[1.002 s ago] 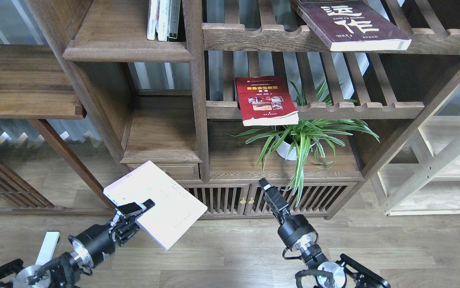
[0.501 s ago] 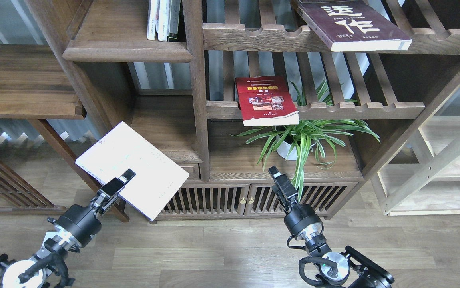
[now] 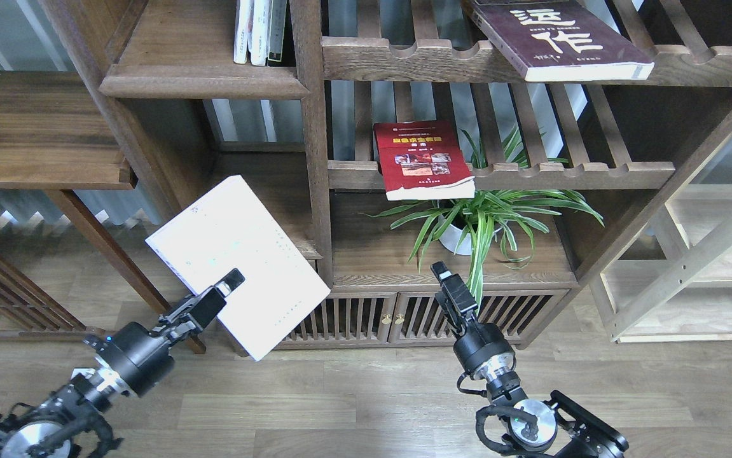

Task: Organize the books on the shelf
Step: 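Raise the white book with the left gripper toward the upper shelf, then push the white book onto the upper shelf with the left gripper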

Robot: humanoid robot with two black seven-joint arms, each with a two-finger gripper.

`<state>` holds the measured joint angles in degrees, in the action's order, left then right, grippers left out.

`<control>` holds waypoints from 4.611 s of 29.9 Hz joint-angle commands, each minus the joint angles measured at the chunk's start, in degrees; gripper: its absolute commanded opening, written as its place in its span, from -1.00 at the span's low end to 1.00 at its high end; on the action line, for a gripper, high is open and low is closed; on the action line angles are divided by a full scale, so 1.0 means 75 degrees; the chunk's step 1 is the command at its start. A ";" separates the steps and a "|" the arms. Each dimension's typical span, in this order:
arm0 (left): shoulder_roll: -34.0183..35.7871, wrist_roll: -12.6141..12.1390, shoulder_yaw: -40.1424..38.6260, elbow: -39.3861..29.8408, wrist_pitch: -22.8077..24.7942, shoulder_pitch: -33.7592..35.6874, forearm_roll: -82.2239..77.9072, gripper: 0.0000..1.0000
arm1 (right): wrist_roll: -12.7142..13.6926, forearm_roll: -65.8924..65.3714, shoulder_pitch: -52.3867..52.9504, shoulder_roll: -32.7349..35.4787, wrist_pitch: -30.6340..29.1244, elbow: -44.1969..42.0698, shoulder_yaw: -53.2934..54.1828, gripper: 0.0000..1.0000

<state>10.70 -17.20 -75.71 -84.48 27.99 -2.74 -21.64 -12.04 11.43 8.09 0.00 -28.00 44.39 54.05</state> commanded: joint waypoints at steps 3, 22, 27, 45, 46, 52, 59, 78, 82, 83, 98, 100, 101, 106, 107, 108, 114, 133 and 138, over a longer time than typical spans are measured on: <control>-0.0067 -0.0507 -0.1083 -0.0115 0.0001 -0.0092 -0.1087 -0.93 | 0.0000 0.0000 0.0012 0.0000 0.0000 0.0000 0.0000 0.98; 0.0952 -0.1440 -0.2490 -0.1028 0.0001 0.0002 -0.1287 -0.93 | 0.0000 0.0012 0.0024 0.0000 0.0000 0.0000 0.0023 0.98; 0.1081 -0.1440 -0.2748 -0.1204 0.0001 0.0119 -0.1287 -0.94 | 0.0000 0.0011 0.0035 0.0000 0.0000 0.0000 0.0012 0.98; 0.0953 -0.1440 -0.3405 -0.1392 0.0001 0.0272 -0.1275 -0.95 | 0.0000 0.0012 0.0141 0.0000 0.0000 0.0000 0.0082 0.98; 0.0953 -0.1440 -0.3417 -0.1392 0.0001 0.0283 -0.1275 -0.95 | 0.0000 0.0012 0.0141 0.0000 0.0000 0.0000 0.0105 0.98; 0.1011 -0.1440 -0.3685 -0.1427 0.0001 0.0611 -0.1299 -0.95 | 0.0000 0.0012 0.0211 0.0000 0.0000 0.0000 0.0117 0.98; 0.1035 -0.1440 -0.4061 -0.1708 0.0001 0.0998 -0.1708 -0.95 | 0.0000 0.0012 0.0234 0.0000 0.0000 0.0000 0.0129 0.98; 0.1234 -0.1440 -0.4260 -0.1720 0.0001 0.1642 -0.1826 -0.95 | 0.0000 0.0058 0.0281 0.0000 0.0000 0.0000 0.0176 0.98; 0.1234 -0.1440 -0.4260 -0.1732 0.0001 0.1923 -0.1826 -0.95 | 0.0000 0.0058 0.0281 0.0000 0.0000 0.0011 0.0176 0.98; 0.1234 -0.1440 -0.4260 -0.1732 0.0001 0.2005 -0.1826 -0.95 | 0.0000 0.0058 0.0281 0.0000 0.0000 0.0000 0.0176 0.98; 0.1245 -0.1440 -0.4026 -0.1685 0.0001 0.2416 -0.1838 -0.95 | -0.0012 0.0082 0.0293 0.0000 0.0000 0.0046 0.0176 0.98; 0.1245 -0.1440 -0.4003 -0.1685 0.0001 0.2416 -0.1838 -0.95 | -0.0012 0.0082 0.0305 0.0000 0.0000 0.0058 0.0176 0.98; 0.1234 -0.1440 -0.4003 -0.1685 0.0001 0.2416 -0.1826 -0.95 | -0.0012 0.0082 0.0316 0.0000 0.0000 0.0070 0.0176 0.98; 0.1246 -0.1440 -0.4003 -0.1685 0.0001 0.2416 -0.1838 -0.94 | -0.0012 0.0117 0.0316 0.0000 0.0000 0.0093 0.0176 0.98; 0.1246 -0.1440 -0.4003 -0.1685 0.0001 0.2416 -0.1838 -0.94 | -0.0012 0.0117 0.0316 0.0000 0.0000 0.0093 0.0176 0.98; 0.1246 -0.1440 -0.4003 -0.1685 0.0001 0.2416 -0.1838 -0.94 | -0.0012 0.0117 0.0316 0.0000 0.0000 0.0093 0.0187 0.98; 0.1246 -0.1440 -0.3979 -0.1685 -0.0379 0.2428 -0.1849 -0.93 | -0.0012 0.0117 0.0316 0.0000 0.0000 0.0093 0.0187 0.98; 0.1316 -0.1440 -0.3921 -0.1568 -0.1517 0.2768 -0.1849 -0.92 | -0.0012 0.0117 0.0316 0.0000 0.0000 0.0105 0.0176 0.98; 0.1316 -0.1440 -0.3698 -0.1498 -0.1916 0.3013 -0.1849 -0.91 | -0.0012 0.0129 0.0316 0.0000 0.0000 0.0105 0.0176 0.98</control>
<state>20.56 -28.00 -104.49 -95.95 15.12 18.64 -35.52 -12.13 12.38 10.50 0.00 -28.00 45.18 55.36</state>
